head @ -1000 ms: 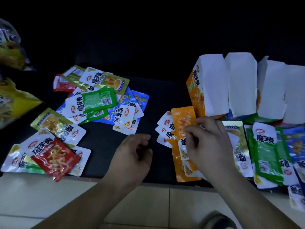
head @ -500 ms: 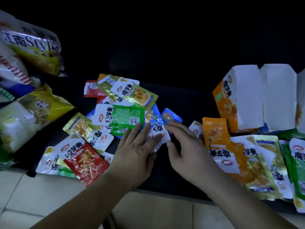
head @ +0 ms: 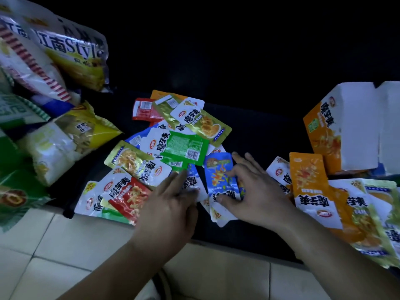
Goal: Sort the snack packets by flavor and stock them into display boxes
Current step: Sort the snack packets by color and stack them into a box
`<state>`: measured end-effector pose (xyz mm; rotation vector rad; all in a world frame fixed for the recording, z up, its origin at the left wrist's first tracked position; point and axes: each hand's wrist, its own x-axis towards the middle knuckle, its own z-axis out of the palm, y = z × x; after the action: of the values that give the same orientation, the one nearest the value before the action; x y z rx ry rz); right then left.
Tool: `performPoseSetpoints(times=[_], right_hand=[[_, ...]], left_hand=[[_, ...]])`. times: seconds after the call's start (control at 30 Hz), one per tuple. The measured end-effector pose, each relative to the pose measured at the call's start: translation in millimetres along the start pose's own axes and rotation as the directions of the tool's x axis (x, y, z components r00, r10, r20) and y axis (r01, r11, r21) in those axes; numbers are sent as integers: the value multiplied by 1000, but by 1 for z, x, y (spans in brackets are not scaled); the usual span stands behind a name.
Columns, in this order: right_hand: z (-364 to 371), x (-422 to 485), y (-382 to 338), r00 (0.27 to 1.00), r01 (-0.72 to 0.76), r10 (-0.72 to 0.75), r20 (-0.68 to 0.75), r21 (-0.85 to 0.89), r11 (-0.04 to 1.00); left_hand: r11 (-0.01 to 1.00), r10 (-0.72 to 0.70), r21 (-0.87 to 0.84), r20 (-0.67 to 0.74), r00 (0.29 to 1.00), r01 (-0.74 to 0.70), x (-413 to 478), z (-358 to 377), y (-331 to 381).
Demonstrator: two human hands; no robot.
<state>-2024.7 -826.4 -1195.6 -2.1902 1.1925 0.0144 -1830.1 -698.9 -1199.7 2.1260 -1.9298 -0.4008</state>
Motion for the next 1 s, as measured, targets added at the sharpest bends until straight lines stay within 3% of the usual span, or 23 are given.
performPoseSetpoints(times=[0.3,0.4,0.5,0.53,0.6,0.67,0.9,1.0], right_hand=[[-7,-4,12,999,37,-41,35,117,992],[1,-17,12,985,85,-67,-161,105,991],[11,-42,4,911,129,-116,-397,6,992],[14,-50,0,919,83,-73,-388,9,997],[17,-59,-10,973,-50,58,-222,40,998],[22,-61,-10,991,-79,85,-105,53,995],[22,-63,5,988,-7,13,-154,37,999],[24,-65,11,986,18,-18,-165,2,1000]], left_hand=[[967,134,-210,-79,988,-147,-10,16,20],[975,35,-213,-137,990,-64,0,13,16],[992,-66,-120,-143,987,49,12,15,12],[993,-92,-87,-133,987,80,14,16,14],[991,-133,-47,-101,986,129,15,19,21],[991,-135,-36,-62,989,133,15,28,31],[945,-107,-313,-32,994,92,17,25,37],[873,-205,-452,-2,979,182,15,19,46]])
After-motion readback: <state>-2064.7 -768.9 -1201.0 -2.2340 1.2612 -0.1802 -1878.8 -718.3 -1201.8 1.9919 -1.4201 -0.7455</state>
